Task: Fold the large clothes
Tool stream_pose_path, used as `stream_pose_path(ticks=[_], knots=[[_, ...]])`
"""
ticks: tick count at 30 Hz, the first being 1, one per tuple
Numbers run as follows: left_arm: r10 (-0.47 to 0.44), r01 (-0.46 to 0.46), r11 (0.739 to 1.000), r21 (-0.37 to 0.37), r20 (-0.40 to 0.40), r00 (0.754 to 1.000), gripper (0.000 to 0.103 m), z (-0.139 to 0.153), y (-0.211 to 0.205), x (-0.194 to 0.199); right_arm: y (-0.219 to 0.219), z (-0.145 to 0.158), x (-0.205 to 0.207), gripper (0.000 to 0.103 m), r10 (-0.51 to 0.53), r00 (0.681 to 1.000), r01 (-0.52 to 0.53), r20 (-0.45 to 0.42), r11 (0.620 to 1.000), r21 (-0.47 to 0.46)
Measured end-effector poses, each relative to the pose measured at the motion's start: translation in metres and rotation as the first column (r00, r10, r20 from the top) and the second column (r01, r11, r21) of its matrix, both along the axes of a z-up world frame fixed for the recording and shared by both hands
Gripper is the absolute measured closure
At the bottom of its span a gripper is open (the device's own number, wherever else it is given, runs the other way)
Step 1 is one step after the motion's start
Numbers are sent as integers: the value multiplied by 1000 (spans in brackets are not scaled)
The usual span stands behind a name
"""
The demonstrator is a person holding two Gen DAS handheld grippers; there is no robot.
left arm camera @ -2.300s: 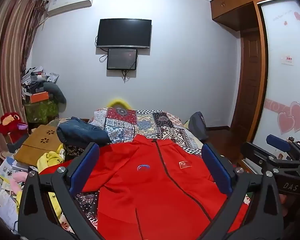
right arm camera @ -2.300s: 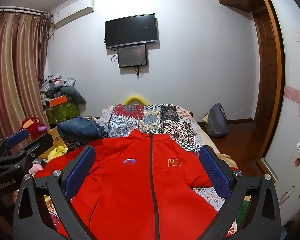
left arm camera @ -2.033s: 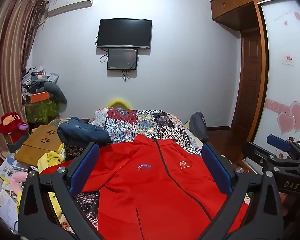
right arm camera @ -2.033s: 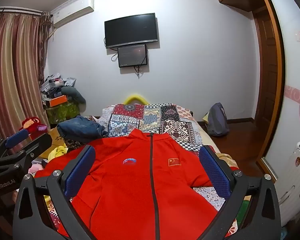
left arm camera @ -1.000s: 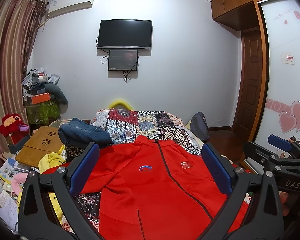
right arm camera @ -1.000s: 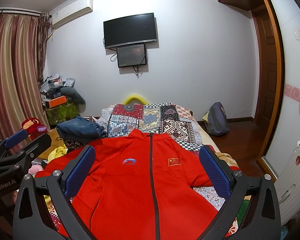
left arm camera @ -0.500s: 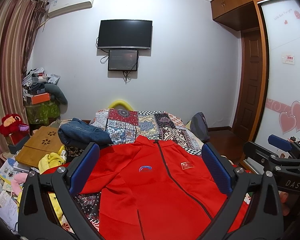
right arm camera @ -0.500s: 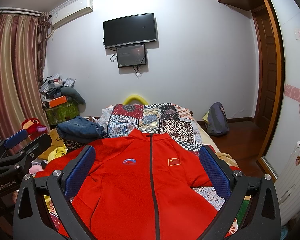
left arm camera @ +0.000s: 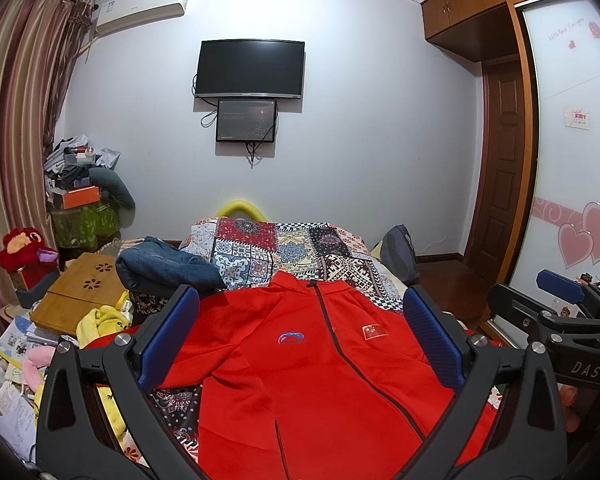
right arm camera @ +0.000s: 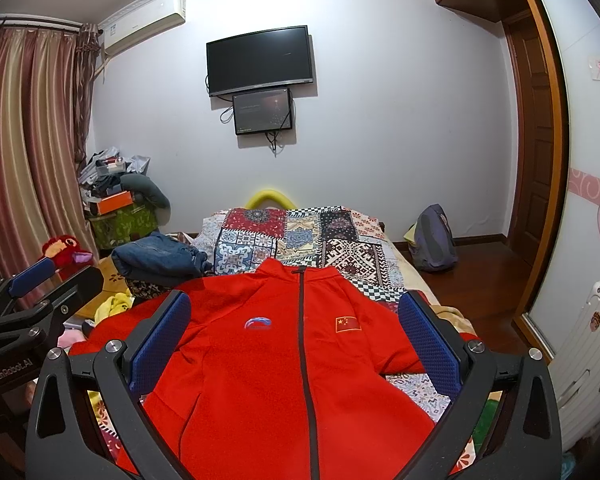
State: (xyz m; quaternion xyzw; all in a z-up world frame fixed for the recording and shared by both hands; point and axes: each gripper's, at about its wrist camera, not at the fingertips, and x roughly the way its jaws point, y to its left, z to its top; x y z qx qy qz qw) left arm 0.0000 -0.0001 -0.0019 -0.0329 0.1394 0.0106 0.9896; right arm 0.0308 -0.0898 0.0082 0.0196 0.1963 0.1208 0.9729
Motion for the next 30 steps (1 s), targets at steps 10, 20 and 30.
stream_pose_path(ticks=[10,20,30], knots=[[3,-3,1000,-1,-1,1000,0,-1,2,1,0,0,-1,0,-2,1000,2,-1,1000,0],[14,-14,1000,-12,-12,1000,0,-4,6,6,4,-9,2,0,-5,1000,5,-12,1000,-3],[21,-22,1000,-20,-37,999,0,-12,17,26,6,-14,23,0,-5,999,4,-52,1000,-10]])
